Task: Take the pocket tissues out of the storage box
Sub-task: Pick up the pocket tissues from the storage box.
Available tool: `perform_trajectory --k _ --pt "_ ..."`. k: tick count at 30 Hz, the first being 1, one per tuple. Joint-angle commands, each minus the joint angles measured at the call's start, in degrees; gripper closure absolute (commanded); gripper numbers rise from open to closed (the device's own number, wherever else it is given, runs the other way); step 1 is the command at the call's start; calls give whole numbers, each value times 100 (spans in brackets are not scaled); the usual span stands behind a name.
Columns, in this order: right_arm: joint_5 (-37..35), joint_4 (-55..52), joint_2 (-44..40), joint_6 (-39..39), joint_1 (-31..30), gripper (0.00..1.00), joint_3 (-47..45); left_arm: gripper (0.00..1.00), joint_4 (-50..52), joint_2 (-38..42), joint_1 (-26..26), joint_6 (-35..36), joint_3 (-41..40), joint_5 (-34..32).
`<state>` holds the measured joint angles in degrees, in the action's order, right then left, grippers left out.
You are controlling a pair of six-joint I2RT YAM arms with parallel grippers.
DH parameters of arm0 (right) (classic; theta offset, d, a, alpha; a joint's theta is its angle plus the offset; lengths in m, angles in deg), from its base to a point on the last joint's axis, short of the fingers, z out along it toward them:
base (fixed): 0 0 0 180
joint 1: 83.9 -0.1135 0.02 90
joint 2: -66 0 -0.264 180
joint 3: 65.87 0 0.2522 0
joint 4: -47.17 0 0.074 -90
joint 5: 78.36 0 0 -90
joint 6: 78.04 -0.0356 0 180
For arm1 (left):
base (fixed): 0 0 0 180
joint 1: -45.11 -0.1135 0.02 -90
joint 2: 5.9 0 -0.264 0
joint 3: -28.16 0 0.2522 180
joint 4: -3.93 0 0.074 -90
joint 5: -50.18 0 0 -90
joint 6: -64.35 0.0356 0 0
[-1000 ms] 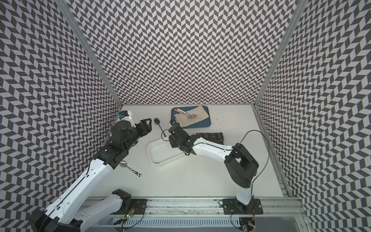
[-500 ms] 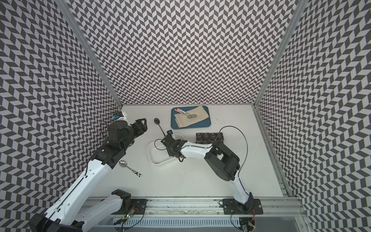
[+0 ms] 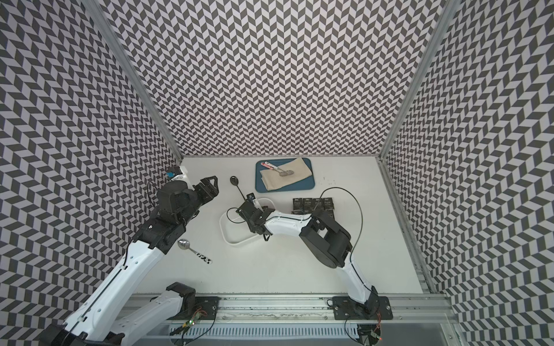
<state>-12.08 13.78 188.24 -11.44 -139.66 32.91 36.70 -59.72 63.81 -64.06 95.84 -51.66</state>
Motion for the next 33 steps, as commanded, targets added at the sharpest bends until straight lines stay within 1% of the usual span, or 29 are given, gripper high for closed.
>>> perform_trajectory --k 1,5,10,13,17,19,20,22,24,26,28,33 --pt "368 320 -525 37 -22 99 -412 24 24 76 -24 62 102 100" --pt "616 920 -1439 2 -4 99 -945 24 -18 74 -24 58 93 119" --pt "886 1144 -2310 24 72 99 -1285 24 -46 59 -20 62 108 146" --pt "1010 1011 -2749 17 106 99 -1467 24 -12 50 -24 117 150 122" --pt "747 443 -3368 -24 228 99 -1752 24 -67 50 -24 114 164 195" --pt "549 97 -3722 -82 337 98 -2110 24 -113 21 -24 89 166 294" --pt "559 2 -3878 -151 405 98 -2320 24 -135 10 -24 88 173 324" --pt "772 -55 -4265 -350 604 97 -2883 24 -184 -31 -24 80 181 386" --pt "992 127 -4631 -499 705 96 -3560 24 -219 -97 -24 79 220 440" --pt "1034 285 -4805 -592 713 95 -4067 24 -250 -139 -24 64 234 499" --pt "1154 406 -4792 -680 709 95 -4385 24 -315 -162 -15 21 206 573" --pt "1362 602 -4234 -721 711 95 -4582 24 -356 -203 13 -22 190 675"
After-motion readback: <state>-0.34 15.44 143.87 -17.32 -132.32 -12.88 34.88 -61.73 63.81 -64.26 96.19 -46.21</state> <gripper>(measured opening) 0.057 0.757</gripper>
